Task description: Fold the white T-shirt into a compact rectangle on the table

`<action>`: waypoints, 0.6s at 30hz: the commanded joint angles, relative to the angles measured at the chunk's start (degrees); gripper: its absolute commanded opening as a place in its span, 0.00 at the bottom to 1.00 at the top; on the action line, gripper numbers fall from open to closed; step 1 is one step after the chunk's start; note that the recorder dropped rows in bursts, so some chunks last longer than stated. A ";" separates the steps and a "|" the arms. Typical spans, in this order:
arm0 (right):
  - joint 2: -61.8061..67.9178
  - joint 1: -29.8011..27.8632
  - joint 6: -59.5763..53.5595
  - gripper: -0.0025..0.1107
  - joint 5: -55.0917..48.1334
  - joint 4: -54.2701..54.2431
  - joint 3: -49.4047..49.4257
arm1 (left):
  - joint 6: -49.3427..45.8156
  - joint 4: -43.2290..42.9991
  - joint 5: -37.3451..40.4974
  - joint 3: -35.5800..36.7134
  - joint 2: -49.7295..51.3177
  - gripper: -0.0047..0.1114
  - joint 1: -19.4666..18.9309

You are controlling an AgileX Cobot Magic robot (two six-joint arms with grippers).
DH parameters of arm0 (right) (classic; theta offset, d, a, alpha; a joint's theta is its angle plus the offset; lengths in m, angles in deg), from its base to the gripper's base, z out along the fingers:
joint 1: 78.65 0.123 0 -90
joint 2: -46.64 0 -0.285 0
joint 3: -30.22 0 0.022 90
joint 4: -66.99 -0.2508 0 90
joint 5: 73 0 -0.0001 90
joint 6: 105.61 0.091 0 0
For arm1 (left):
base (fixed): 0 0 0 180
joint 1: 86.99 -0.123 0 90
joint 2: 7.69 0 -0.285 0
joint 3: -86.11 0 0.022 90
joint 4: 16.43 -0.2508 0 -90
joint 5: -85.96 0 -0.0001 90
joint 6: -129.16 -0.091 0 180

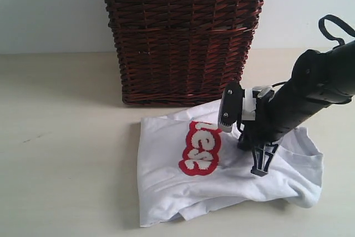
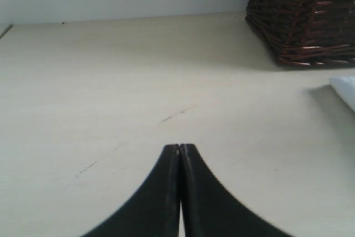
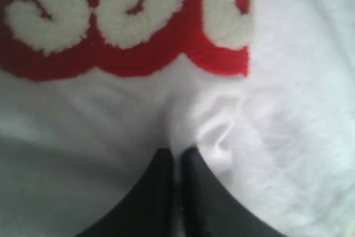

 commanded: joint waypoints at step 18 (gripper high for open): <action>7.11 -0.37 1.98 0.25 20.87 -0.39 0.01 | 0.11 -0.08 -0.14 -0.11 -0.29 0.04 -0.13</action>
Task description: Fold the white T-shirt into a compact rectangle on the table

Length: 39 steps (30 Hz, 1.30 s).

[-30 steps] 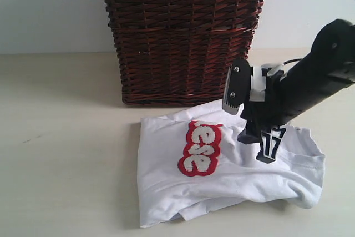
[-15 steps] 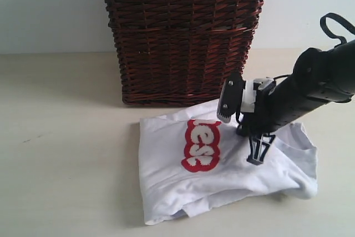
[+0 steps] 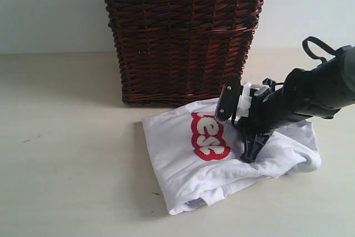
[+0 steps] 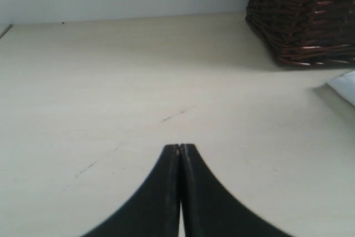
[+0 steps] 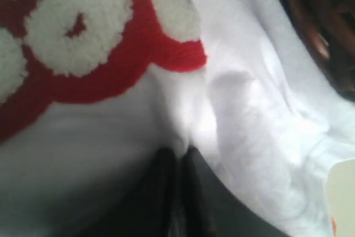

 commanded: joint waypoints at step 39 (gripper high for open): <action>-3.26 7.06 -5.79 0.02 -46.42 -5.79 0.01 | 0.11 -0.08 -0.14 -0.11 -0.29 0.04 -0.13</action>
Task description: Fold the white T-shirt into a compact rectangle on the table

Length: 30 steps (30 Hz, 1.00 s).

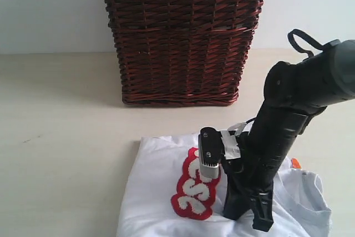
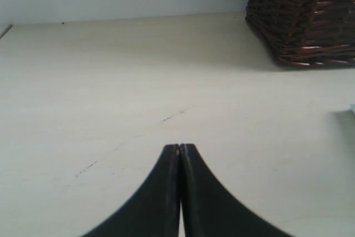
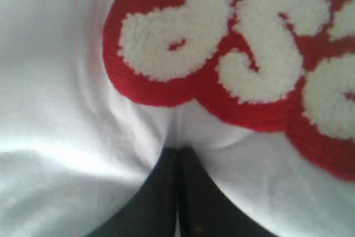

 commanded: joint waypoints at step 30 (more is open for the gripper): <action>-5.79 -10.06 8.56 0.13 3.16 16.49 1.06 | 0.11 -0.08 -0.14 -0.11 -0.29 0.04 -0.13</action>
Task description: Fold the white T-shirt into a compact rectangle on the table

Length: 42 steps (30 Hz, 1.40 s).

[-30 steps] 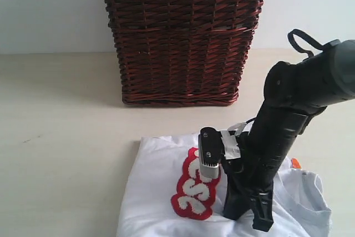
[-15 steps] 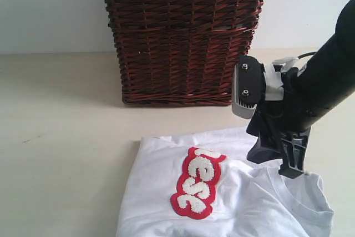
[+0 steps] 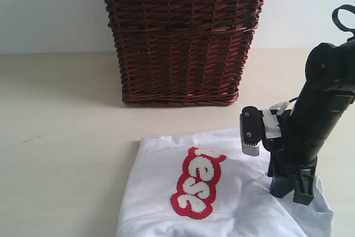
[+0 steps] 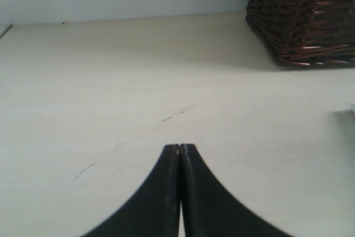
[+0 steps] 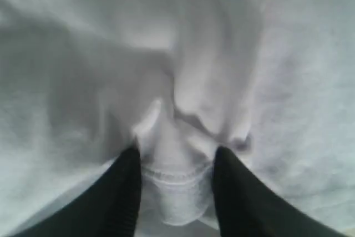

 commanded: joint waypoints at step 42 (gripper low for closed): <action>4.15 -0.20 10.54 0.02 26.01 -8.83 0.06 | 0.11 -0.08 -0.14 -0.11 -0.29 0.04 -0.13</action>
